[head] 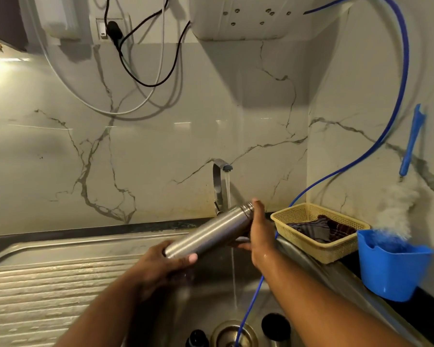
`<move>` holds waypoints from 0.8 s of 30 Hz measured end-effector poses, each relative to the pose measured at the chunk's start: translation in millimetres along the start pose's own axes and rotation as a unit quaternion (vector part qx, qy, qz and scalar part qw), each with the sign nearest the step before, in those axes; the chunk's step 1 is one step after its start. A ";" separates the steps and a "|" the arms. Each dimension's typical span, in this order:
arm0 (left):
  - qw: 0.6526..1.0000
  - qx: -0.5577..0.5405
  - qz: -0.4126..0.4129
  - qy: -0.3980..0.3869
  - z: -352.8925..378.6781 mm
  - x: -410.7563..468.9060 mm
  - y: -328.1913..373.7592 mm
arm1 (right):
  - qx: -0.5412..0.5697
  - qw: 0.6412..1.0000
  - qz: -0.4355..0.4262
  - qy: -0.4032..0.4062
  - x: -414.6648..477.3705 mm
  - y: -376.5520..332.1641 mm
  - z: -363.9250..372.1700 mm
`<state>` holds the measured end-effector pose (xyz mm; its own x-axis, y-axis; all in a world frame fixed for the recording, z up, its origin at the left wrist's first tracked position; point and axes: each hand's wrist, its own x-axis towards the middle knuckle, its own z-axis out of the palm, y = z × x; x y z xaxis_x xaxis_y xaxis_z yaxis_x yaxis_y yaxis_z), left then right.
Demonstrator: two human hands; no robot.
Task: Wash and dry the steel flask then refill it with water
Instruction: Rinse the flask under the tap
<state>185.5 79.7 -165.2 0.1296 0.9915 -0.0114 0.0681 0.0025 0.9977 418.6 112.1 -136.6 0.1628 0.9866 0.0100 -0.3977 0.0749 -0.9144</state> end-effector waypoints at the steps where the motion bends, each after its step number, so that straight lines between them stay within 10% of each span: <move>1: 1.000 -0.013 0.011 0.018 -2.1 1.2 1.6 | 0.001 0.999 0.003 0.045 5.2 0.3 -4.7; 4: 0.994 -0.006 0.080 0.080 -1.5 1.4 6.4 | -0.037 0.992 0.091 0.084 16.8 11.7 -18.5; 14: 0.911 0.187 0.337 0.145 38.1 -16.1 43.9 | -0.263 0.902 0.303 -0.159 9.0 52.5 -14.3; 24: 0.921 0.138 0.313 0.185 45.0 -11.1 36.1 | -0.114 0.915 0.333 -0.199 13.4 41.1 -18.6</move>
<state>231.0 63.0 -132.1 -0.1142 0.7634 0.6357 0.3498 -0.5680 0.7450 421.2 125.7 -181.5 -0.4061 0.7810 -0.4746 -0.0829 -0.5486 -0.8319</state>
